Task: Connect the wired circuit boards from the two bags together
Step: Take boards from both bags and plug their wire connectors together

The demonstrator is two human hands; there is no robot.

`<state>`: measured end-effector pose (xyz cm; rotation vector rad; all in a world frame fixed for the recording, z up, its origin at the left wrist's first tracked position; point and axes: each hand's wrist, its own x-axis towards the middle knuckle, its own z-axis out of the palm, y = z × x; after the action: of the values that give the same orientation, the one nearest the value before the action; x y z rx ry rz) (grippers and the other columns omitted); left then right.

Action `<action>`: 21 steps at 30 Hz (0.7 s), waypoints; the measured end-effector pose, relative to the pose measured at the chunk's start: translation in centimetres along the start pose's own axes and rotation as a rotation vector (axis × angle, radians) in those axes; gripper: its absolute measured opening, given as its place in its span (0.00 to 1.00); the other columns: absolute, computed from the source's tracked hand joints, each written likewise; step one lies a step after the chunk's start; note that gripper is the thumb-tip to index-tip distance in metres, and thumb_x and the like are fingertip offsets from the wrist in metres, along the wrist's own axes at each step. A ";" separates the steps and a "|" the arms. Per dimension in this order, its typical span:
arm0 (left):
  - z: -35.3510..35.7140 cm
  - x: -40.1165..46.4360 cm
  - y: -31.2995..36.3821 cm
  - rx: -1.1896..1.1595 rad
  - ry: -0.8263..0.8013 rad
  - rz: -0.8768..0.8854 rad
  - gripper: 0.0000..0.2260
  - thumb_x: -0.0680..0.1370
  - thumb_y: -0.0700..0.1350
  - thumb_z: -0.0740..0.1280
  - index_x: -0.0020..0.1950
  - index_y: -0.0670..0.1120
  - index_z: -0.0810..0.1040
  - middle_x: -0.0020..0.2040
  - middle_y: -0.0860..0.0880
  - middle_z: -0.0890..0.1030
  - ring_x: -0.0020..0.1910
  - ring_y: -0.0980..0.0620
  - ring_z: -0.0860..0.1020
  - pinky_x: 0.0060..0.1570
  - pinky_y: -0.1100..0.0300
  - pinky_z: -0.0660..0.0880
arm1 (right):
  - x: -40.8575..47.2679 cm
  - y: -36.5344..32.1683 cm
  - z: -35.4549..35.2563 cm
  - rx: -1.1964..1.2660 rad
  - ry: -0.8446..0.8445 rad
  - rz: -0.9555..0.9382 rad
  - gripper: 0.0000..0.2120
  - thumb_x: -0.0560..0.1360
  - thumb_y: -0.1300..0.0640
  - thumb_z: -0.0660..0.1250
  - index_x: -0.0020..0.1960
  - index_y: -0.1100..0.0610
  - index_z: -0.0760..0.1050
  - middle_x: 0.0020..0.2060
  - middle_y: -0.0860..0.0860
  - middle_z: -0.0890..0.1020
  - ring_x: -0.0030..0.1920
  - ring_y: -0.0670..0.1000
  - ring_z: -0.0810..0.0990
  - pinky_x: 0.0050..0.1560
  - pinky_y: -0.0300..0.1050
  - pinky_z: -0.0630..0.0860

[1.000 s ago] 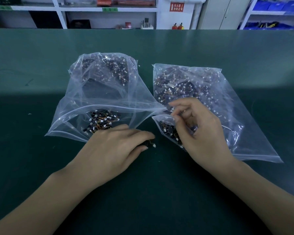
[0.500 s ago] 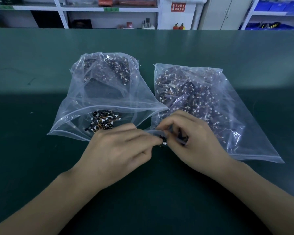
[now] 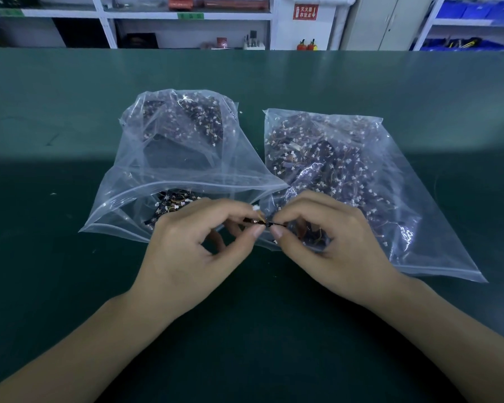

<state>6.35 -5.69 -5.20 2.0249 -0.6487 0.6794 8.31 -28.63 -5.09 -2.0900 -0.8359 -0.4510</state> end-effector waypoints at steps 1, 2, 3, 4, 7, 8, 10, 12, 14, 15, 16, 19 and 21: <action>0.0 0.0 0.0 0.025 -0.009 0.003 0.03 0.79 0.43 0.76 0.52 0.45 0.87 0.46 0.56 0.86 0.44 0.54 0.84 0.38 0.59 0.80 | 0.0 0.0 0.0 0.006 0.005 0.000 0.02 0.80 0.61 0.74 0.49 0.59 0.84 0.42 0.46 0.80 0.41 0.48 0.78 0.44 0.36 0.70; 0.0 0.0 0.0 0.041 -0.016 -0.003 0.03 0.79 0.43 0.76 0.51 0.44 0.87 0.46 0.55 0.86 0.43 0.54 0.84 0.37 0.58 0.79 | 0.0 0.0 0.0 0.009 0.010 -0.001 0.02 0.81 0.61 0.74 0.49 0.59 0.84 0.42 0.46 0.79 0.41 0.48 0.78 0.44 0.36 0.70; 0.0 0.0 -0.1 0.044 -0.024 -0.013 0.04 0.79 0.43 0.75 0.50 0.43 0.87 0.45 0.55 0.86 0.43 0.53 0.83 0.37 0.57 0.79 | 0.1 0.0 0.0 0.007 0.015 -0.003 0.03 0.81 0.61 0.74 0.49 0.59 0.85 0.42 0.46 0.79 0.41 0.48 0.78 0.44 0.36 0.70; -0.1 0.1 -0.2 0.041 -0.033 -0.021 0.04 0.79 0.44 0.75 0.49 0.43 0.87 0.45 0.54 0.85 0.43 0.52 0.83 0.37 0.56 0.78 | 0.1 0.0 0.0 0.005 0.020 -0.006 0.03 0.81 0.61 0.74 0.49 0.59 0.85 0.42 0.46 0.79 0.41 0.48 0.78 0.44 0.36 0.70; -0.3 0.2 -0.1 0.033 -0.065 -0.036 0.05 0.79 0.44 0.75 0.47 0.43 0.87 0.44 0.54 0.85 0.44 0.52 0.83 0.37 0.54 0.78 | 0.1 0.1 -0.1 -0.003 0.019 -0.008 0.01 0.80 0.62 0.75 0.49 0.59 0.85 0.43 0.46 0.80 0.41 0.47 0.78 0.45 0.35 0.70; -0.3 0.2 -0.1 0.031 -0.072 -0.040 0.05 0.79 0.44 0.75 0.47 0.43 0.86 0.44 0.54 0.85 0.44 0.52 0.83 0.37 0.53 0.78 | 0.1 0.2 -0.1 -0.008 0.016 -0.009 0.01 0.80 0.63 0.75 0.49 0.59 0.86 0.43 0.46 0.80 0.41 0.47 0.78 0.45 0.35 0.70; -0.3 0.2 -0.1 0.019 -0.078 -0.047 0.05 0.79 0.44 0.76 0.48 0.43 0.87 0.45 0.54 0.84 0.44 0.51 0.83 0.36 0.52 0.78 | 0.0 0.2 0.0 -0.021 0.012 -0.011 0.01 0.80 0.62 0.75 0.49 0.59 0.85 0.43 0.46 0.80 0.42 0.46 0.78 0.46 0.36 0.70; -0.3 0.2 -0.2 0.006 -0.079 -0.043 0.04 0.80 0.43 0.76 0.48 0.43 0.87 0.46 0.53 0.84 0.43 0.51 0.83 0.35 0.52 0.78 | 0.0 0.3 0.1 -0.029 0.013 -0.013 0.01 0.80 0.62 0.75 0.49 0.59 0.85 0.43 0.45 0.80 0.42 0.46 0.78 0.46 0.36 0.70; -0.3 0.2 -0.4 0.009 -0.079 -0.032 0.04 0.80 0.43 0.76 0.48 0.43 0.87 0.46 0.53 0.84 0.44 0.51 0.83 0.35 0.52 0.77 | 0.0 0.3 0.0 -0.037 0.015 -0.014 0.02 0.80 0.62 0.75 0.49 0.58 0.85 0.43 0.45 0.80 0.42 0.45 0.78 0.46 0.35 0.70; -0.3 0.2 -0.4 0.011 -0.081 -0.028 0.04 0.79 0.43 0.76 0.48 0.43 0.87 0.46 0.53 0.84 0.44 0.50 0.83 0.35 0.52 0.77 | 0.0 0.3 0.0 -0.039 0.014 -0.014 0.02 0.80 0.62 0.75 0.49 0.58 0.85 0.44 0.44 0.80 0.42 0.45 0.78 0.47 0.34 0.70; -0.3 0.2 -0.4 0.012 -0.082 -0.025 0.04 0.79 0.43 0.76 0.48 0.43 0.87 0.46 0.53 0.84 0.43 0.50 0.83 0.35 0.52 0.77 | 0.0 0.3 -0.1 -0.042 0.012 -0.015 0.01 0.80 0.62 0.75 0.49 0.58 0.85 0.44 0.44 0.80 0.42 0.44 0.78 0.47 0.34 0.69; -0.3 0.2 -0.6 0.010 -0.088 -0.024 0.03 0.79 0.43 0.75 0.48 0.44 0.87 0.46 0.54 0.84 0.43 0.50 0.83 0.34 0.52 0.77 | 0.0 0.3 -0.1 -0.045 0.004 -0.007 0.01 0.80 0.62 0.75 0.49 0.58 0.85 0.43 0.43 0.79 0.42 0.44 0.77 0.46 0.33 0.69; -0.3 0.2 -0.6 0.008 -0.088 -0.026 0.03 0.79 0.44 0.76 0.49 0.44 0.87 0.46 0.53 0.84 0.43 0.50 0.83 0.35 0.51 0.77 | 0.0 0.3 -0.1 -0.051 0.001 -0.005 0.02 0.80 0.61 0.74 0.49 0.57 0.85 0.43 0.43 0.79 0.42 0.44 0.77 0.46 0.34 0.69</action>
<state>6.87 -5.20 -5.30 2.0767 -0.6705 0.5813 8.47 -28.81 -5.23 -2.1350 -0.8374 -0.4802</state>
